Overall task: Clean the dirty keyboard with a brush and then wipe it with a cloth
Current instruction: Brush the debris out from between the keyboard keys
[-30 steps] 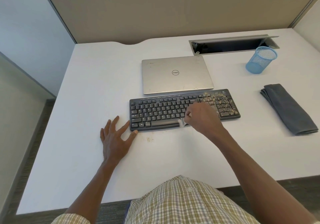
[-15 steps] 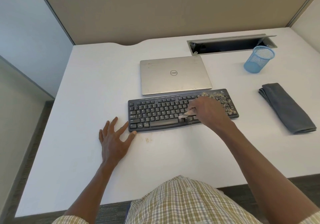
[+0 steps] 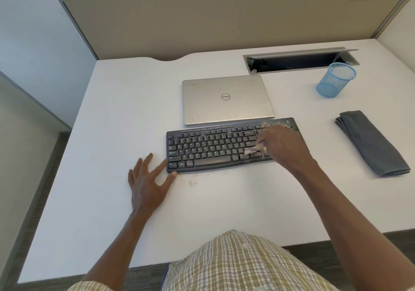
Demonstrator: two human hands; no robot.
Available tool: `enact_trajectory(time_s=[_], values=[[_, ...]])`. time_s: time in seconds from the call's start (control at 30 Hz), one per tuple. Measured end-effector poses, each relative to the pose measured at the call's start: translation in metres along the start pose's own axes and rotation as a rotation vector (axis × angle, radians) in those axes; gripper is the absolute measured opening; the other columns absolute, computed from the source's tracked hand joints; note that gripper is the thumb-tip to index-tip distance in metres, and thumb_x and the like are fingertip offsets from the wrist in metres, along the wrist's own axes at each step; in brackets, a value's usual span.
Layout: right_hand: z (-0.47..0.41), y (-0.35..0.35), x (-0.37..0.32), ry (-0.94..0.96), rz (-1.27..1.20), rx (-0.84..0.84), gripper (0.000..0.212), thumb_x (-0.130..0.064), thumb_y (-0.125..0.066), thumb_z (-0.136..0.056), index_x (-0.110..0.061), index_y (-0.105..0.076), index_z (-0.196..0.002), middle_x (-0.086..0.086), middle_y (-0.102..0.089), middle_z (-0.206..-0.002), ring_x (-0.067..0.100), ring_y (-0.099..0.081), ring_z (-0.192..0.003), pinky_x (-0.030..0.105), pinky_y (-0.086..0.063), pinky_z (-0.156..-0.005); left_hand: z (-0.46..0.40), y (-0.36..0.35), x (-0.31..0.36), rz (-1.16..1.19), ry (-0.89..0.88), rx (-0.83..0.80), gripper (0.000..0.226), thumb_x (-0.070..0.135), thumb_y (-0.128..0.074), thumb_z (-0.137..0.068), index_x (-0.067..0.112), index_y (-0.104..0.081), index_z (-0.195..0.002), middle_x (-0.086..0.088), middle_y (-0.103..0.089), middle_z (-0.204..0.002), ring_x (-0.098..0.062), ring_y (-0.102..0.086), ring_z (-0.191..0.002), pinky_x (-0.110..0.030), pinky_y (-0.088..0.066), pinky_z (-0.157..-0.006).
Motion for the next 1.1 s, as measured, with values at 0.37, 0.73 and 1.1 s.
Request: enact_trajectory(time_s=[0.37, 0.73, 1.1], values=[[-0.003, -0.003, 0.005, -0.031, -0.049, 0.012, 0.024, -0.011, -0.059, -0.090, -0.028, -0.076, -0.092, 0.001, -0.074, -0.092, 0.023, -0.068, -0.081, 0.027, -0.048, -0.066, 0.000, 0.001, 0.002, 0.004, -0.005, 0.000, 0.064, 0.074, -0.047, -0.084, 0.041, -0.061, -0.137, 0.000, -0.033, -0.163, -0.023, -0.015, -0.154, -0.050, -0.007, -0.125], [-0.002, 0.002, 0.000, -0.028, -0.002, 0.037, 0.024, -0.009, -0.058, -0.090, -0.025, -0.075, -0.095, 0.003, -0.072, -0.093, 0.026, -0.066, -0.082, 0.025, -0.036, -0.064, 0.000, 0.001, 0.002, 0.017, -0.009, 0.007, 0.061, 0.074, -0.052, -0.086, 0.040, -0.063, -0.136, -0.001, -0.035, -0.162, -0.025, -0.016, -0.154, -0.052, -0.010, -0.125], [0.010, 0.012, 0.020, -0.220, -0.155, 0.163, 0.022, -0.021, -0.051, -0.092, -0.015, -0.072, -0.086, 0.007, -0.072, -0.082, 0.028, -0.065, -0.080, 0.029, -0.047, -0.065, 0.001, 0.003, 0.004, 0.020, -0.013, 0.010, 0.062, 0.070, -0.051, -0.084, 0.038, -0.063, -0.136, 0.000, -0.035, -0.162, -0.025, -0.017, -0.153, -0.052, -0.009, -0.125]])
Point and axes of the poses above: each hand's wrist, its own z-axis away from the middle knuckle, its own y-axis out of the back of the hand, x = y × z, the point moved 8 cm from there along -z, towards the middle knuckle
